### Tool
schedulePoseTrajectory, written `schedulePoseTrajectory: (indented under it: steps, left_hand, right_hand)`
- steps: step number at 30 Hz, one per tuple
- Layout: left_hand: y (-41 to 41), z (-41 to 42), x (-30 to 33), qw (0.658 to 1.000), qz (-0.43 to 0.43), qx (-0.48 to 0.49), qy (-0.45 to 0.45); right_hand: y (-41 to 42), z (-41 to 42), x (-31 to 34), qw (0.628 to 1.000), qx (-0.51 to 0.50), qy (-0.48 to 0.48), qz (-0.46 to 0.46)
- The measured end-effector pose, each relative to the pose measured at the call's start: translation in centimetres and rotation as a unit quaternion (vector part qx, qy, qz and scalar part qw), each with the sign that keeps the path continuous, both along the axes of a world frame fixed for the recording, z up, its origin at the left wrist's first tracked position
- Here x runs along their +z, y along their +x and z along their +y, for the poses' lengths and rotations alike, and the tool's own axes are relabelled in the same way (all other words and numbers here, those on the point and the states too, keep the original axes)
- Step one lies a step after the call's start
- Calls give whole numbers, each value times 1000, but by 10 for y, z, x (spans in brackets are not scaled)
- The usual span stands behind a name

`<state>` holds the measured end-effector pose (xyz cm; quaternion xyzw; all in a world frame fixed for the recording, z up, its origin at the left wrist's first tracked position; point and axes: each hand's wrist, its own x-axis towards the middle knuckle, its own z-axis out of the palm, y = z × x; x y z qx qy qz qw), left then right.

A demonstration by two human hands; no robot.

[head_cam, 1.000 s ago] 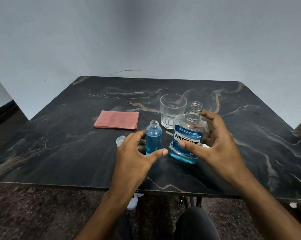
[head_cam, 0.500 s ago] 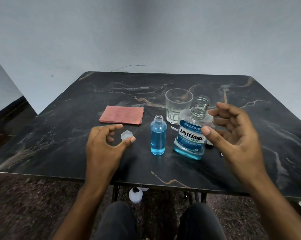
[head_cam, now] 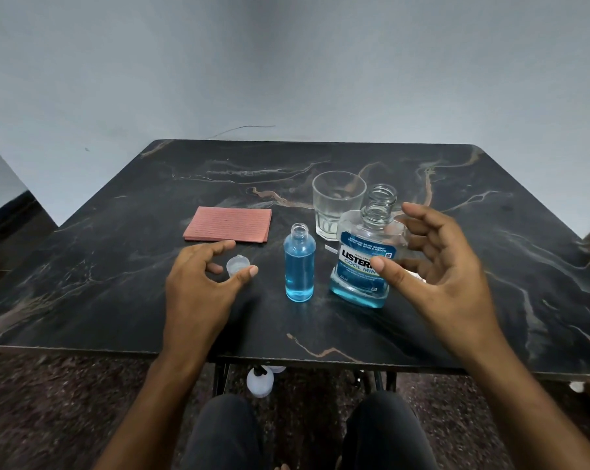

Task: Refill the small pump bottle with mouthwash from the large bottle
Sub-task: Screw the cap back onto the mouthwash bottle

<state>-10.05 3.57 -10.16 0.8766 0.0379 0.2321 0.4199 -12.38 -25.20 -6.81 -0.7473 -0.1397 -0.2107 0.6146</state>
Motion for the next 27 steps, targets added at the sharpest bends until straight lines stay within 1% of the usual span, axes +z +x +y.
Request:
schedulePoseTrajectory:
  steps: [6, 12, 14, 16, 18, 19, 21, 23, 25, 27]
  left_hand:
    - [3, -2, -3, 1000, 28, 2, -13]
    - [6, -3, -1, 998, 51, -4, -28]
    - [3, -3, 4, 998, 44, -1, -36]
    - [-3, -1, 15, 998, 17, 4, -52]
    - [-11, 0, 31, 996, -24, -8, -91]
    - [-16, 0, 41, 991, -44, -24, -125]
    - [-30, -6, 64, 971, -71, -79, -213]
    - [-42, -19, 87, 945, -78, -154, -277]
    - [-49, -36, 106, 921, -74, -222, -311]
    - [-46, -54, 119, 905, -66, -260, -331]
  right_hand:
    - [-4, 1, 3, 1000, -24, 3, -20]
    - [-6, 1, 16, 994, -67, 4, -85]
    - [-5, -2, 25, 987, -92, -20, -130]
    - [-5, -5, 35, 972, -125, -68, -188]
    - [-7, -5, 47, 952, -151, -122, -237]
    - [-8, -5, 53, 947, -149, -140, -249]
    - [-13, -1, 68, 953, -108, -151, -241]
    - [-18, 3, 88, 969, -24, -143, -199]
    - [-21, 5, 110, 974, 68, -164, -138]
    - [-20, 7, 126, 964, 118, -220, -91]
